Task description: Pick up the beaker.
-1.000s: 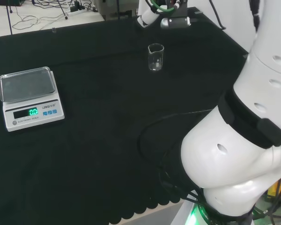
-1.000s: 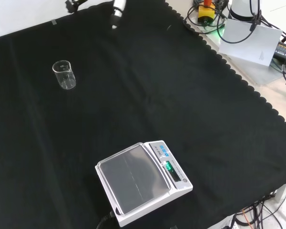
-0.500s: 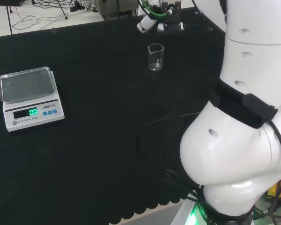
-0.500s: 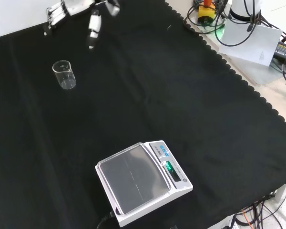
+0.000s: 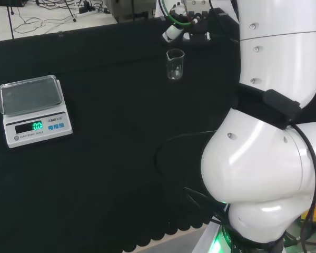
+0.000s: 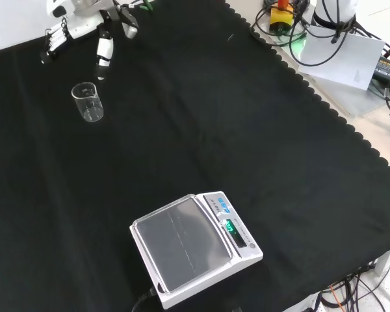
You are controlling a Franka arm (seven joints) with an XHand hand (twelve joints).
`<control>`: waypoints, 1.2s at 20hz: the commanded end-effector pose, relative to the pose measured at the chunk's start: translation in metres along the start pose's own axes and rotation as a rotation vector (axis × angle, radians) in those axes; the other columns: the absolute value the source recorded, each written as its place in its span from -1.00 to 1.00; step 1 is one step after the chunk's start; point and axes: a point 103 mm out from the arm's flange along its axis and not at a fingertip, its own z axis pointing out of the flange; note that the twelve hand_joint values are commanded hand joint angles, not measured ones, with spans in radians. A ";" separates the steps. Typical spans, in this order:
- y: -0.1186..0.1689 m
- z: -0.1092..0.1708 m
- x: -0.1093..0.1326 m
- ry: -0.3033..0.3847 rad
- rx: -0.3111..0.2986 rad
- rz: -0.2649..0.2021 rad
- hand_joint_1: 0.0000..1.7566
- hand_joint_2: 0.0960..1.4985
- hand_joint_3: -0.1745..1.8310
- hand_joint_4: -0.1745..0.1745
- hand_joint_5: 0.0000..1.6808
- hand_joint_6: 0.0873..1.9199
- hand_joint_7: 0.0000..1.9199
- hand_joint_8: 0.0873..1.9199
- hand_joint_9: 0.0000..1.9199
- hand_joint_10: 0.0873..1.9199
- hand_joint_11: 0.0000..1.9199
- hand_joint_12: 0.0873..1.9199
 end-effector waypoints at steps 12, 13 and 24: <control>0.011 0.038 0.000 0.046 0.069 -0.019 -0.26 -0.13 -0.54 0.11 -0.81 -1.00 -0.82 -0.26 -0.76 -0.17 -1.00 0.21; 0.014 0.041 0.002 0.047 0.074 -0.021 -0.26 -0.13 -0.54 0.12 -0.82 -1.00 -0.82 -0.26 -0.77 -0.17 -1.00 0.21; 0.028 0.072 -0.001 0.061 0.136 -0.010 -0.31 -0.14 -0.56 0.21 -0.86 -1.00 -0.88 -0.28 -0.83 -0.17 -1.00 0.15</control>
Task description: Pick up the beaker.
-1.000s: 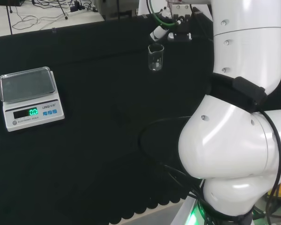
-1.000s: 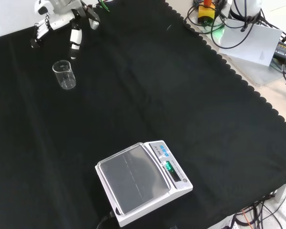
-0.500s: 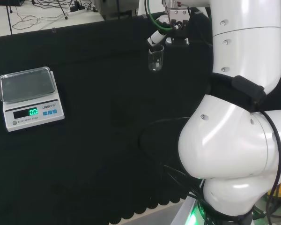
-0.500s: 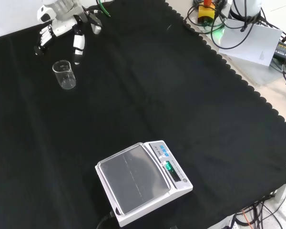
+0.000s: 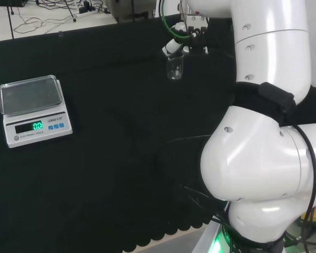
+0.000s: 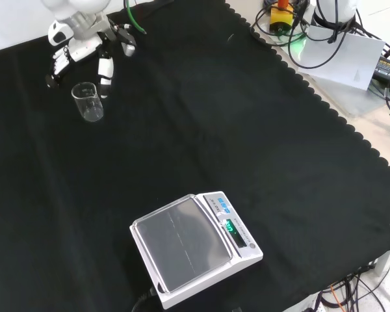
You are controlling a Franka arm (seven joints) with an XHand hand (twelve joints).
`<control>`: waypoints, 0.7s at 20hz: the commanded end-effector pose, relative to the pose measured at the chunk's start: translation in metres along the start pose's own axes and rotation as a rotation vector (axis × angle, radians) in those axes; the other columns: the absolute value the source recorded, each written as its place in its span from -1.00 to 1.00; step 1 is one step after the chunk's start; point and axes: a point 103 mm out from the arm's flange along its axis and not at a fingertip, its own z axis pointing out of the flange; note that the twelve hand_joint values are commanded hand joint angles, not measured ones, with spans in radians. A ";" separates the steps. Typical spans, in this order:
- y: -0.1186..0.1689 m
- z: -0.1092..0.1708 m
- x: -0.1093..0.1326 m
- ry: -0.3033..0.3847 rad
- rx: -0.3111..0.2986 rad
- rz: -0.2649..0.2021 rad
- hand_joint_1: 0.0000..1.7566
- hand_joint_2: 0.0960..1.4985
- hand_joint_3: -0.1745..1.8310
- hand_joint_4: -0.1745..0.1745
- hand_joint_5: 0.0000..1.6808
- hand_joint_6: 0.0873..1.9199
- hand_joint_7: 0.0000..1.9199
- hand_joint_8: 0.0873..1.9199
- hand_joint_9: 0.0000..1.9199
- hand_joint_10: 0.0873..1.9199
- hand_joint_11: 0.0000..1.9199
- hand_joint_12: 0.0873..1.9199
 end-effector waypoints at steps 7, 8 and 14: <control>0.007 0.025 -0.010 0.007 0.040 0.036 -0.34 -0.14 -0.59 0.32 -0.92 -1.00 -0.99 -0.33 -0.92 -0.16 -1.00 0.06; 0.008 0.027 -0.010 0.010 0.043 0.036 -0.34 -0.14 -0.59 0.32 -0.92 -1.00 -0.99 -0.34 -0.92 -0.16 -1.00 0.04; 0.011 0.040 -0.005 -0.001 0.069 0.025 -0.34 -0.14 -0.60 0.34 -0.93 -1.00 -1.00 -0.36 -0.94 -0.16 -1.00 0.02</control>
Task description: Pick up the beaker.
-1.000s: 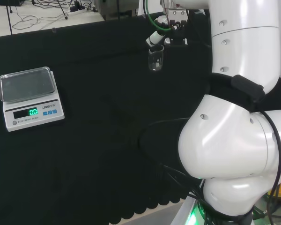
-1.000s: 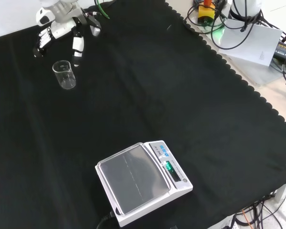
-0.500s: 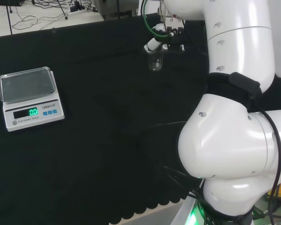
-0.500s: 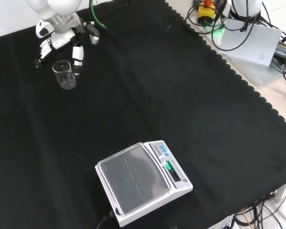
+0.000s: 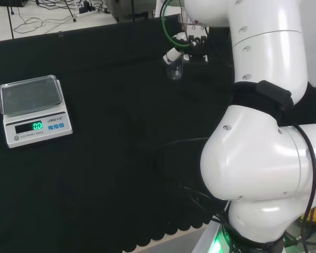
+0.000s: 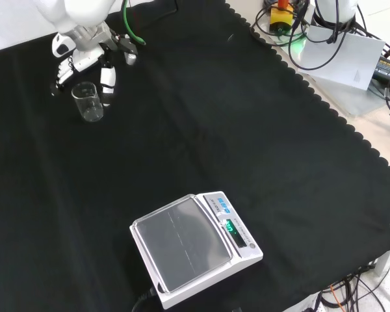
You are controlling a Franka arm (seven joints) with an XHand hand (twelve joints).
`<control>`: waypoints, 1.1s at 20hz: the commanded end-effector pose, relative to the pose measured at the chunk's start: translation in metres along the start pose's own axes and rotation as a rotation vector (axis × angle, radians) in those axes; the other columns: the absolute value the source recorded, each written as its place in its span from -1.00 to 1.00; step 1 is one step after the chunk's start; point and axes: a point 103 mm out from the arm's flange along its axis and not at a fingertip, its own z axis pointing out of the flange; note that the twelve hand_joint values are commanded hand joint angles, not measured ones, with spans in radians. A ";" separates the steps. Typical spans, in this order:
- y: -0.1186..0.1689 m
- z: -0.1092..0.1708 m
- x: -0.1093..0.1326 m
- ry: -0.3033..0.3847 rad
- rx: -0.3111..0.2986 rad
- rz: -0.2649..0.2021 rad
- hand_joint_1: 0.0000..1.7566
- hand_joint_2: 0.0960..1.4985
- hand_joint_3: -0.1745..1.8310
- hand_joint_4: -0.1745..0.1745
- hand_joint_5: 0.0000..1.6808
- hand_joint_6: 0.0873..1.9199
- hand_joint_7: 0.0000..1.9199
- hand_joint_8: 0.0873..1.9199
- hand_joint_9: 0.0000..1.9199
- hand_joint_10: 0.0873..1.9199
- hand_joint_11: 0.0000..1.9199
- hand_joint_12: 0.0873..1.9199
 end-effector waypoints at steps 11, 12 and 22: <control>0.006 0.015 0.017 -0.041 -0.010 0.010 -0.08 -0.10 -0.50 0.34 -0.72 -1.00 -0.88 -0.30 -0.78 -0.16 -0.98 0.46; 0.007 0.015 0.018 -0.042 -0.013 0.016 -0.04 -0.12 -0.43 0.33 -0.67 -1.00 -0.84 -0.28 -0.72 -0.17 -0.93 0.51; 0.019 0.022 0.032 -0.071 -0.041 0.040 0.24 -0.10 -0.03 0.03 -0.50 0.35 -0.45 0.10 -0.11 -0.20 -0.11 0.18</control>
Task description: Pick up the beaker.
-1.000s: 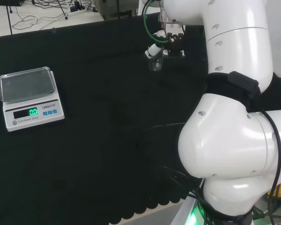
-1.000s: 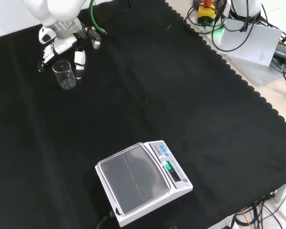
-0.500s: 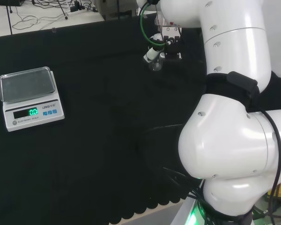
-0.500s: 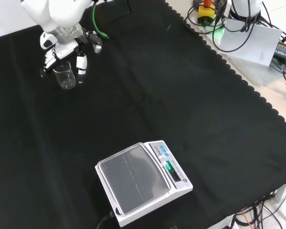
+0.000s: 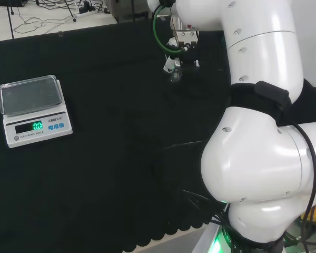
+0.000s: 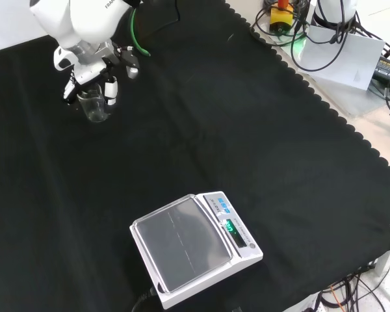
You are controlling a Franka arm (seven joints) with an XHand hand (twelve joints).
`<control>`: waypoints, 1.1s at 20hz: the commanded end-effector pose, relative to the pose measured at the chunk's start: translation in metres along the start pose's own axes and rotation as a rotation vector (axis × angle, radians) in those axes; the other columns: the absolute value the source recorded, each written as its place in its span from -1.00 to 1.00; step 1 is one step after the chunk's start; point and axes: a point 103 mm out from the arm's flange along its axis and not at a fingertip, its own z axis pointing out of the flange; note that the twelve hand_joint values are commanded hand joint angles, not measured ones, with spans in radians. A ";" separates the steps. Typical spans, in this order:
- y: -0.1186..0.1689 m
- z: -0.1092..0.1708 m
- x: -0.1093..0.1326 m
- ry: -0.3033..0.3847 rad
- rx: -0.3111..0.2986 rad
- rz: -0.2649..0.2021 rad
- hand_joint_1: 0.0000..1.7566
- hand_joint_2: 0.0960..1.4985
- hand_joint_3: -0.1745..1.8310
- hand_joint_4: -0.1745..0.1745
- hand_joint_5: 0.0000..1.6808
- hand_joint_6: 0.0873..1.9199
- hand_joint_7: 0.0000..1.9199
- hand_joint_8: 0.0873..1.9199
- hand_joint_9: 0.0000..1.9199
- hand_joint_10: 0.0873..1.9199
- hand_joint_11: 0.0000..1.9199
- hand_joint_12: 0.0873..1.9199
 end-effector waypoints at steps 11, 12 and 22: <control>0.002 -0.010 0.004 -0.014 -0.049 0.012 0.23 0.48 -0.58 -0.95 -0.14 0.45 -0.41 0.40 -0.10 0.10 0.13 -0.01; -0.002 -0.016 0.003 -0.014 -0.053 0.012 0.23 0.48 -0.58 -0.96 -0.14 0.45 -0.40 0.40 -0.10 0.10 0.13 -0.01; -0.032 -0.067 0.007 -0.028 -0.107 -0.009 0.24 0.49 -0.59 -1.00 -0.14 0.45 -0.40 0.42 -0.10 0.11 0.14 -0.03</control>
